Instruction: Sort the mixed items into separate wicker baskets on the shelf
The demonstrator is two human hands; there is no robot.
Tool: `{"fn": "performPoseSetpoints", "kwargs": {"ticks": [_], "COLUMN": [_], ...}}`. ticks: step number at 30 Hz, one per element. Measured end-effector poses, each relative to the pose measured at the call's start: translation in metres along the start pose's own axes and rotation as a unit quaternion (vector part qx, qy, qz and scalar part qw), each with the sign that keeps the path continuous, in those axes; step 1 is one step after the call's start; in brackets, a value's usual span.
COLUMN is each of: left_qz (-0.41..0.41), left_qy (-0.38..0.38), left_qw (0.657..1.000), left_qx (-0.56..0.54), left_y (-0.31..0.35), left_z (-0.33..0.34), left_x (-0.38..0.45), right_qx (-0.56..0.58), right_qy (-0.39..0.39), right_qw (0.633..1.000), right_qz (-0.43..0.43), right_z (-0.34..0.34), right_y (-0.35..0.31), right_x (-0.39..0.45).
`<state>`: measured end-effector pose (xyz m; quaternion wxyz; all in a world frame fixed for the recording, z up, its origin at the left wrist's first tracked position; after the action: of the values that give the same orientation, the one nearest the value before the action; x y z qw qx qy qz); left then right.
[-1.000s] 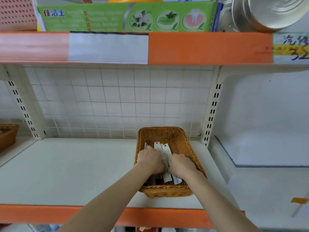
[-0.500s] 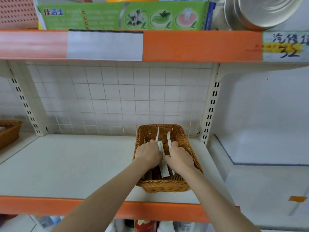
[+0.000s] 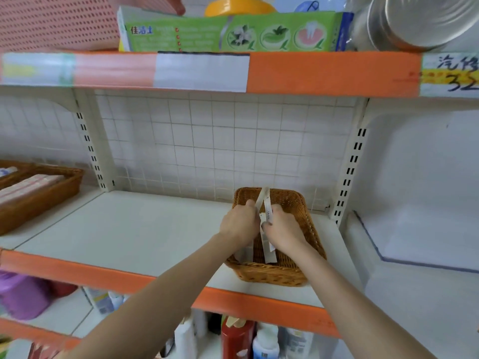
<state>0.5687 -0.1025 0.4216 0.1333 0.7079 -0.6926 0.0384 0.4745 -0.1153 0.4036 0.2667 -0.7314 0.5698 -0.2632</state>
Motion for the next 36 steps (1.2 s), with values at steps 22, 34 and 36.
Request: {"fn": "performPoseSetpoints", "kwargs": {"ticks": [22,34,36], "left_qz": [-0.125,-0.153,-0.164], "left_qy": [-0.013,-0.007,0.001], "left_qw": [0.991,0.988,0.986], "left_qx": [-0.051,-0.029,-0.022], "left_y": [-0.320,-0.438,-0.456], "left_z": [-0.059,-0.086,-0.089], "left_x": [-0.124,-0.136,-0.129], "right_qx": [0.118,0.076,0.075], "right_qy": [-0.104,-0.119,-0.120], "right_qw": [0.986,0.986,0.985], "right_qz": [-0.052,-0.090,-0.096], "right_z": [0.220,0.305,0.316], "right_y": [-0.229,-0.319,-0.331], "right_x": [-0.053,-0.028,-0.012]}}
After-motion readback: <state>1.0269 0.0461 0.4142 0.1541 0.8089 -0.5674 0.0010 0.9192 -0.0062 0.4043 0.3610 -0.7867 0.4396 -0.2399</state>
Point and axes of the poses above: each hand's wrist, its own x-axis towards the middle knuckle, its own z-axis out of the palm, y = z × x, the point moved 10 cm from there along x, towards the middle knuckle, and after that the axes turned 12 degrees about x, right-handed, at the moved point
